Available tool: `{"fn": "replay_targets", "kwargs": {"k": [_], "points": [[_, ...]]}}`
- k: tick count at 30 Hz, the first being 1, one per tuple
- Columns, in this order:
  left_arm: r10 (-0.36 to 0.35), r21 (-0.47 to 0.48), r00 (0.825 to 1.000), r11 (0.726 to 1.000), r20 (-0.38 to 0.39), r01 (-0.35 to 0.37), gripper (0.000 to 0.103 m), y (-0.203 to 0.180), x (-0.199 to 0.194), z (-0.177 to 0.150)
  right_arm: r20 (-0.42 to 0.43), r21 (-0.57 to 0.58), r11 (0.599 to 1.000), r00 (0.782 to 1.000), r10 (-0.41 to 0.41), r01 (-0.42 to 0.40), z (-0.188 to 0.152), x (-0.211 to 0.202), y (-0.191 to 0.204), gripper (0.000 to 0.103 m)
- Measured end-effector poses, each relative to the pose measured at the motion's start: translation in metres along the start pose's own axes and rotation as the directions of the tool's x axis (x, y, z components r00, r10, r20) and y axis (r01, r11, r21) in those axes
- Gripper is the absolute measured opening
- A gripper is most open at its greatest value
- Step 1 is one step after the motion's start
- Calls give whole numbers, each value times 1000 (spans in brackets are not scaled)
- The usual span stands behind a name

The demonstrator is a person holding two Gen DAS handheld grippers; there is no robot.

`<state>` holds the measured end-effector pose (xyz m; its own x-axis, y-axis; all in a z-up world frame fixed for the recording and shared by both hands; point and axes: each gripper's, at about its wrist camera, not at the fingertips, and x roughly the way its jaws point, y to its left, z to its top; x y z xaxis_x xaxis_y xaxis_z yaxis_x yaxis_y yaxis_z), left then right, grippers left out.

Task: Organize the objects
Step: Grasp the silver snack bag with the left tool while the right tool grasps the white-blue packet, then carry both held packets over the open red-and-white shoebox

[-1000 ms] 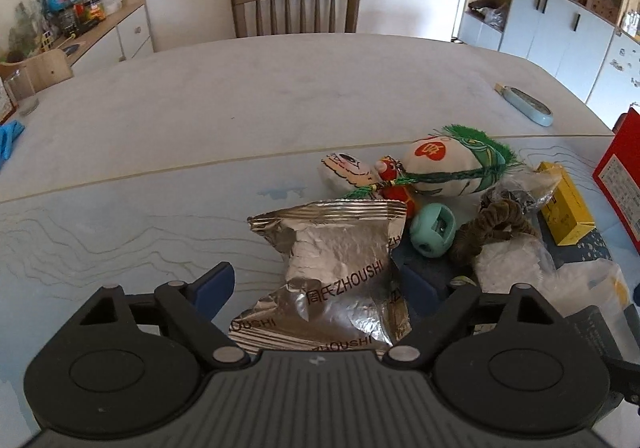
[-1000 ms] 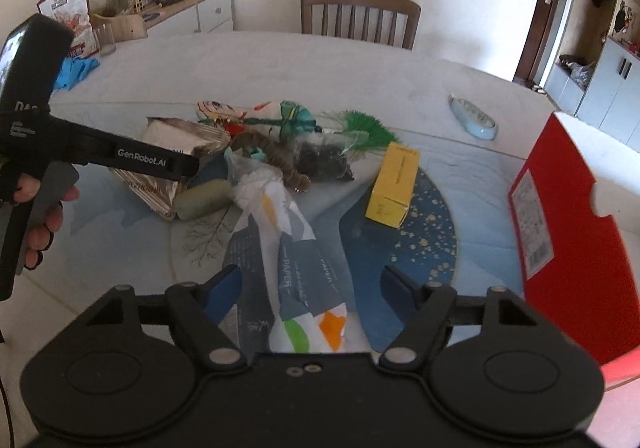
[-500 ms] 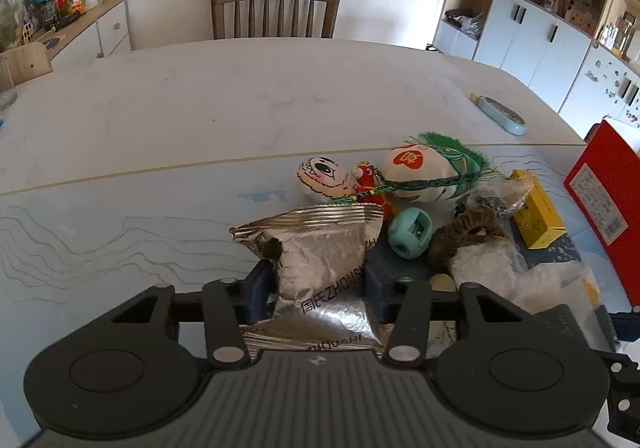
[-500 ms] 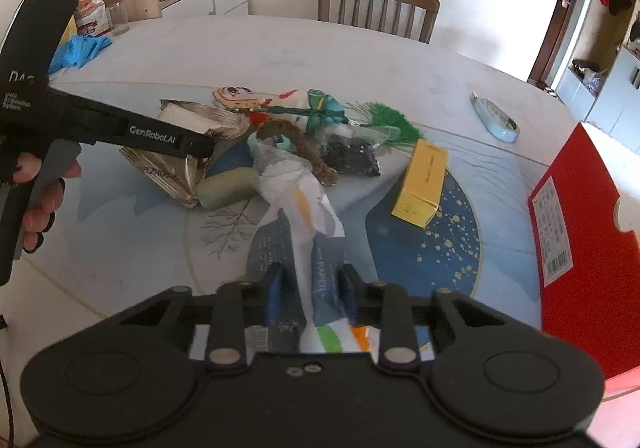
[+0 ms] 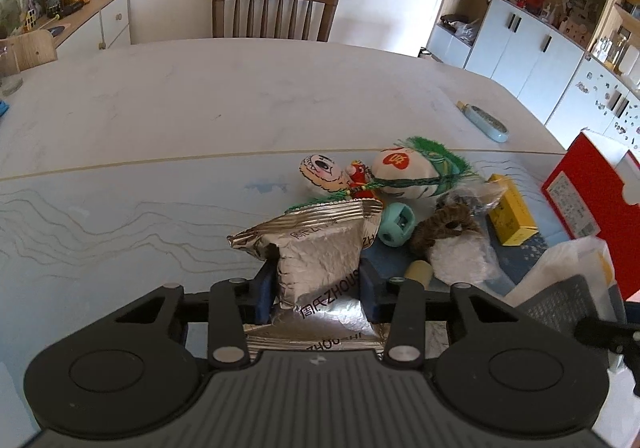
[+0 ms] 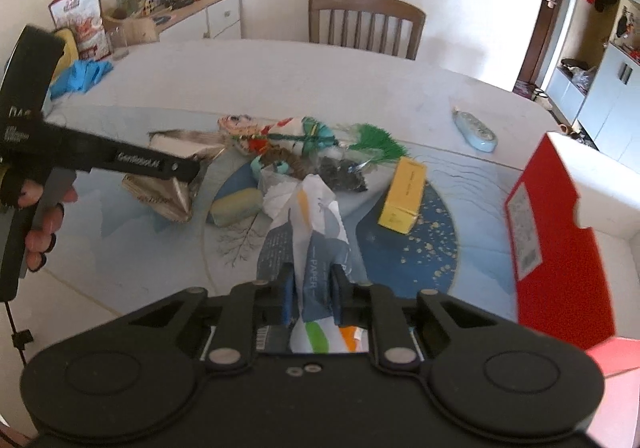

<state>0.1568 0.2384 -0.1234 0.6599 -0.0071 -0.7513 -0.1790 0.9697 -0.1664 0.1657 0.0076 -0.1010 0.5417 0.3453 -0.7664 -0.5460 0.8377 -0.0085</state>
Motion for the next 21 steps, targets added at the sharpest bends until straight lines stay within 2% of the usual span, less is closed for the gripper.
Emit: {"fn": "replay_targets", "kwargs": {"k": [4,9,21], "points": [[-30,-24,1000,999,5,30,41,-5,-16,3,23,34,999,1000,-4,3,5,-17,-11,17],[-72,-5,997,997,17,72,41,-22,-37,14,52,61,998,999,-12,8,13,-39,-29,17],[-165,30,986,986,17,164,41,-108,-58,32,84,102,995,996,-12,3,15,-77,-96,17]]}}
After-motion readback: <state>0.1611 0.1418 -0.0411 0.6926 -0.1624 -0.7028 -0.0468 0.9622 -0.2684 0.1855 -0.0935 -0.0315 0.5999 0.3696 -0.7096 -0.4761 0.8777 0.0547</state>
